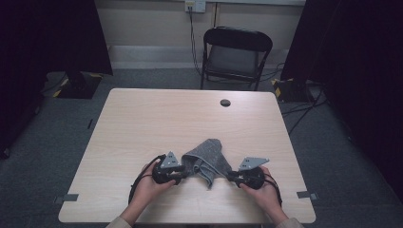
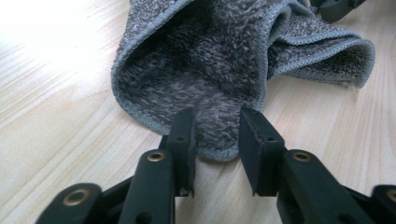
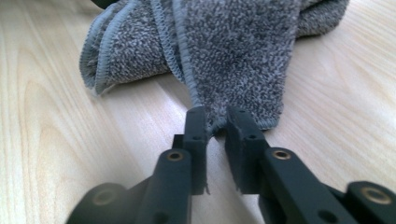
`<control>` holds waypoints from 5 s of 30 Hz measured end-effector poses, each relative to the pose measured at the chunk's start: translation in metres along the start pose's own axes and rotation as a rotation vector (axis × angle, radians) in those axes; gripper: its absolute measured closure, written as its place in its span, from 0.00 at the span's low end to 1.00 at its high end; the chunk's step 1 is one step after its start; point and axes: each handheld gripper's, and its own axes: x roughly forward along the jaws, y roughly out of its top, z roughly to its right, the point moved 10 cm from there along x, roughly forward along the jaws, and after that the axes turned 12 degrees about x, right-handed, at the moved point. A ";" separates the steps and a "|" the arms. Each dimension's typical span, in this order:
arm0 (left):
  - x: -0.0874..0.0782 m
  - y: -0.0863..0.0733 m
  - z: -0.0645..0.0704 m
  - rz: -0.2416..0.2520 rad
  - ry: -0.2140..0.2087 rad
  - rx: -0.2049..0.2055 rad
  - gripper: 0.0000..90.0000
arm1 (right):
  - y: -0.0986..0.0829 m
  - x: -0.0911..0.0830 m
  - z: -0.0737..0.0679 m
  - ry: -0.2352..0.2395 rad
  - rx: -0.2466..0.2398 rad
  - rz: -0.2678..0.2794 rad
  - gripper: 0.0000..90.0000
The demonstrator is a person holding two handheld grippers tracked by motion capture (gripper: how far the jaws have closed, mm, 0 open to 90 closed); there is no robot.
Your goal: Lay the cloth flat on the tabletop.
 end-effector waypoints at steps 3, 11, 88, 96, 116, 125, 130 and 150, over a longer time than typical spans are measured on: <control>0.000 0.000 0.000 -0.003 0.005 -0.006 0.79 | 0.000 0.000 0.000 0.001 0.009 -0.004 0.94; 0.000 -0.001 -0.001 0.007 0.006 -0.018 0.89 | -0.001 0.000 -0.002 0.010 0.066 -0.003 1.00; -0.044 0.020 -0.028 0.096 0.016 -0.070 0.95 | 0.032 -0.024 0.002 0.096 0.187 0.065 0.99; -0.052 0.029 -0.036 0.108 0.028 -0.058 0.95 | 0.052 -0.036 0.008 0.108 0.214 0.089 0.99; -0.077 0.065 -0.045 0.142 0.051 -0.012 0.95 | 0.078 -0.052 0.007 0.113 0.213 0.104 0.99; -0.082 0.068 -0.064 0.124 0.092 -0.006 0.95 | 0.085 -0.058 0.022 0.063 0.213 0.089 0.99; -0.082 0.072 -0.075 0.131 0.109 -0.019 0.95 | 0.091 -0.060 0.032 0.046 0.223 0.101 0.99; -0.090 0.088 -0.080 0.157 0.124 -0.007 0.95 | 0.103 -0.071 0.044 0.050 0.254 0.138 0.99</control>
